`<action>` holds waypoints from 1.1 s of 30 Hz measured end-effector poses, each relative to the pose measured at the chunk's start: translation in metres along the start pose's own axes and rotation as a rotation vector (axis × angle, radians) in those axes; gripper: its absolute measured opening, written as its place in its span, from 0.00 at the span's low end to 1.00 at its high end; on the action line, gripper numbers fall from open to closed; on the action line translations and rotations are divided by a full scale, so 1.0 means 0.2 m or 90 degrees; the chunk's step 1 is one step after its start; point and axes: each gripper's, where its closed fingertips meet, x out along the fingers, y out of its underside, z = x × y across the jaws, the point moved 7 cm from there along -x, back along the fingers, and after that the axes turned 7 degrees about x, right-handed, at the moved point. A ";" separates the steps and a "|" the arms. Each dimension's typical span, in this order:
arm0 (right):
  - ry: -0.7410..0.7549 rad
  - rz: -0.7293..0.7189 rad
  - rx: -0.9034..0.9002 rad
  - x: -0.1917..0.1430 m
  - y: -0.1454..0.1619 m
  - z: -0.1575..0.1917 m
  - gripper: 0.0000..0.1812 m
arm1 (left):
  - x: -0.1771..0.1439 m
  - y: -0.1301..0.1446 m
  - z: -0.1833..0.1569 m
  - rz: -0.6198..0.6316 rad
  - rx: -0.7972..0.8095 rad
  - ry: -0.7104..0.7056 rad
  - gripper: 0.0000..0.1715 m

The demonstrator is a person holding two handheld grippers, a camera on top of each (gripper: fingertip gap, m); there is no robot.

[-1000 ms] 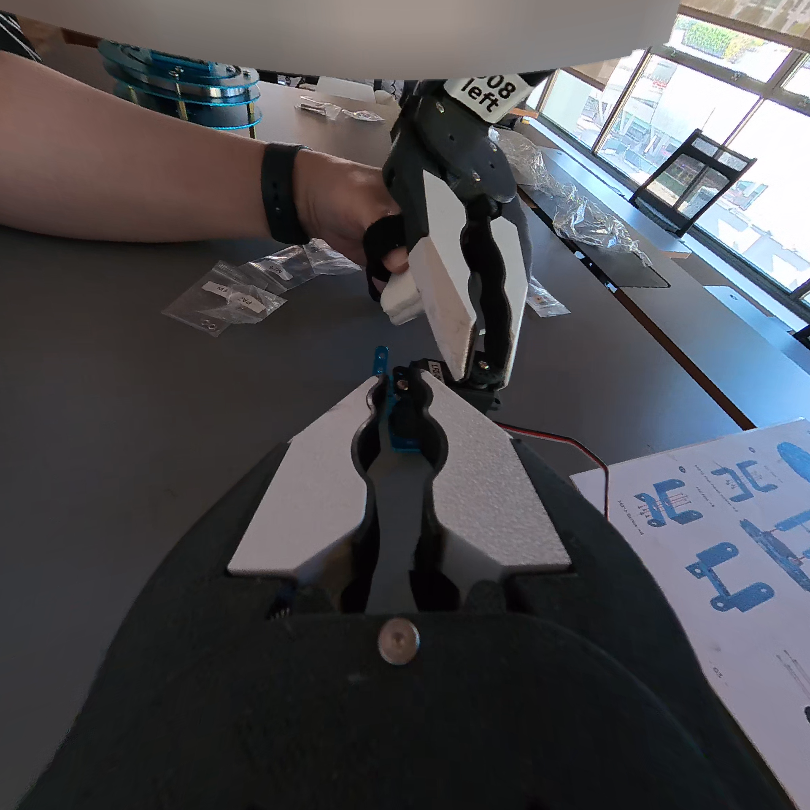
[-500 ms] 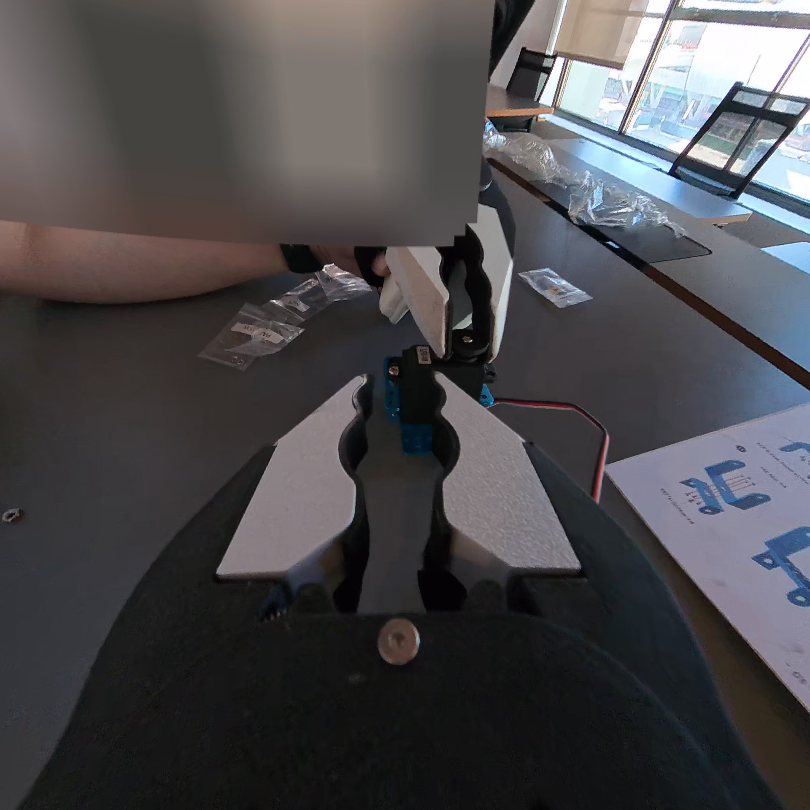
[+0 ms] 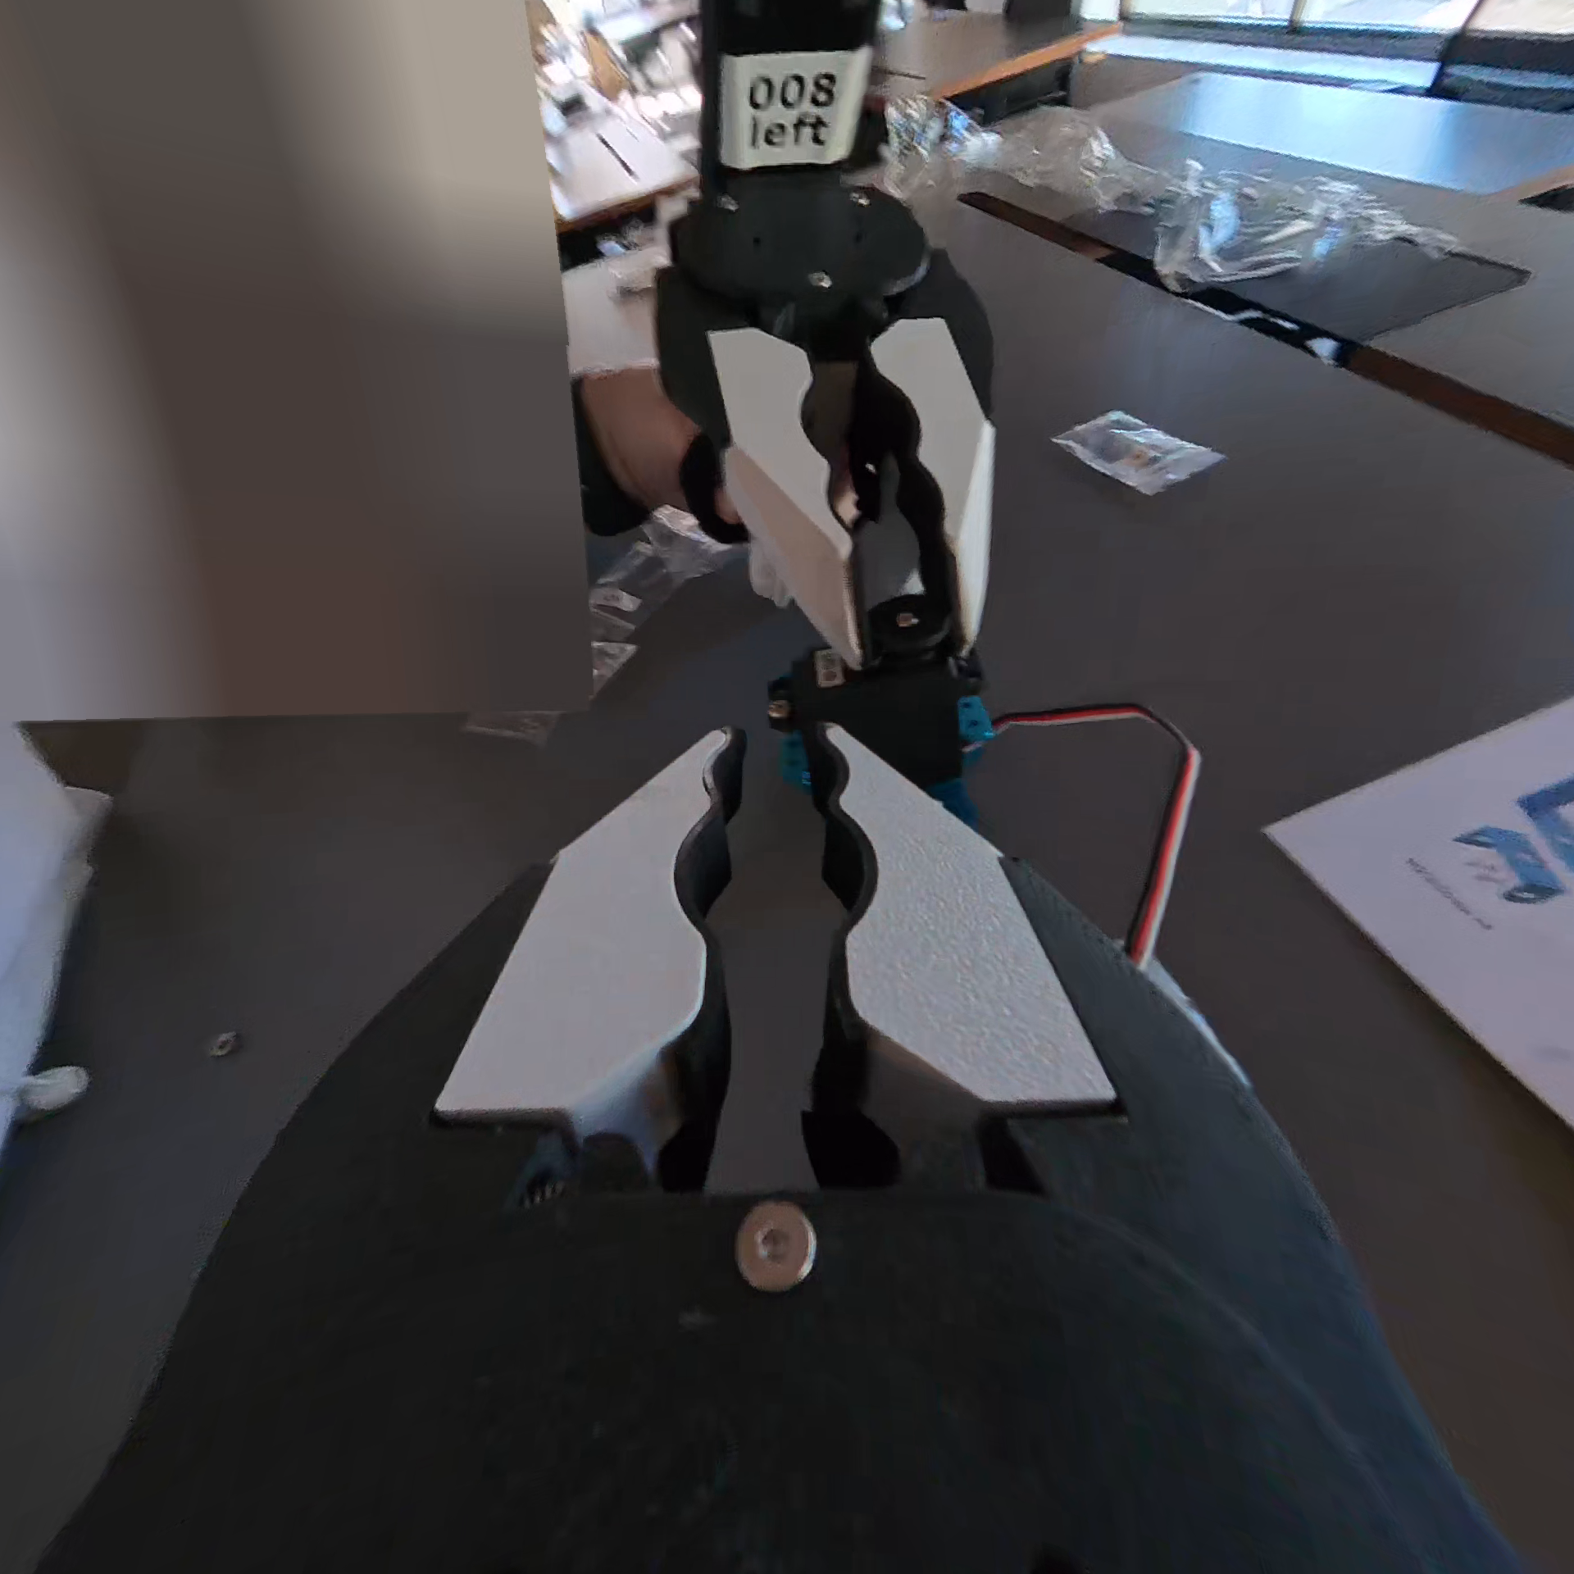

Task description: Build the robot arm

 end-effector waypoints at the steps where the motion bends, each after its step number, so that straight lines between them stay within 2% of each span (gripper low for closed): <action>1: 0.029 0.016 -0.015 0.00 0.00 -0.01 0.09 | 0.01 0.00 0.00 0.003 0.003 0.001 0.12; 3: 0.053 0.039 -0.015 0.01 0.01 -0.02 0.11 | 0.02 0.01 -0.01 0.013 0.004 -0.001 0.12; 9: 0.039 0.050 -0.001 0.05 0.02 -0.02 0.17 | 0.02 0.02 -0.02 0.019 0.010 -0.006 0.12; 14: 0.027 0.028 0.032 0.05 0.01 -0.05 0.21 | 0.03 0.04 -0.02 0.055 0.014 -0.009 0.12; 18: 0.022 0.003 0.057 0.03 -0.01 -0.08 0.21 | 0.03 0.03 -0.02 0.062 0.015 -0.007 0.12; 25: 0.028 0.032 0.035 0.05 0.04 -0.07 0.21 | 0.01 0.04 -0.02 0.065 0.007 -0.008 0.12; 33: 0.026 0.021 0.056 0.08 0.03 -0.08 0.20 | -0.01 0.05 -0.01 0.073 0.004 -0.015 0.12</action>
